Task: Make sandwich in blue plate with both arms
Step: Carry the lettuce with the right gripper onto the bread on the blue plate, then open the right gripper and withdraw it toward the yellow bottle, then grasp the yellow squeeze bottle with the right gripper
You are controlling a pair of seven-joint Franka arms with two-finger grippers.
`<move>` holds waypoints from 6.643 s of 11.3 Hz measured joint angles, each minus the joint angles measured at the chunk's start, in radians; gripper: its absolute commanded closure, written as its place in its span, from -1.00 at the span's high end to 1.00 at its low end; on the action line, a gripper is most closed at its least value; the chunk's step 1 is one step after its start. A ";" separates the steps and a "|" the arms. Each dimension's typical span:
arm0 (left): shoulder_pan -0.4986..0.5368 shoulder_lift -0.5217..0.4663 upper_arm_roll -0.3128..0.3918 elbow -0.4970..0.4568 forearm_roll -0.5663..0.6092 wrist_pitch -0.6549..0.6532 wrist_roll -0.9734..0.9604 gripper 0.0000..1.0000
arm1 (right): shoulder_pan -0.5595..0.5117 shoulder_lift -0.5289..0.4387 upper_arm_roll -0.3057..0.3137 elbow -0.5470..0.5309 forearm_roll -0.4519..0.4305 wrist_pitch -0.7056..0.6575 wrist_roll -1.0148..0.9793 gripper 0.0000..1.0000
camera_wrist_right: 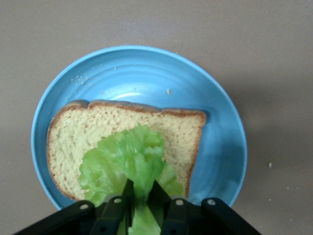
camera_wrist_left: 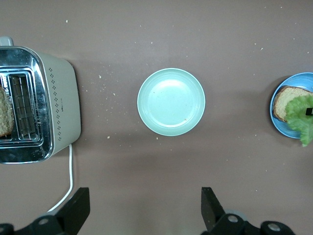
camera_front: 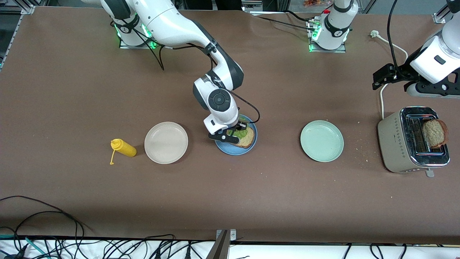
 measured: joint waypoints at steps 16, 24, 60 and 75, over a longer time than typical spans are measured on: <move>0.003 0.000 0.002 0.000 0.000 0.000 0.000 1.00 | -0.176 -0.230 -0.121 -0.012 0.007 -0.303 -0.584 1.00; 0.063 0.000 0.010 0.002 0.000 0.000 0.001 1.00 | -0.589 -0.346 0.004 -0.120 0.006 -0.439 -1.344 1.00; 0.058 0.084 -0.102 0.094 0.007 -0.017 -0.002 1.00 | -1.079 0.122 0.092 -0.119 0.788 -0.597 -3.106 1.00; 0.058 0.084 -0.114 0.094 0.007 -0.017 -0.003 1.00 | -1.031 0.121 0.134 -0.102 0.761 -0.451 -3.097 -1.00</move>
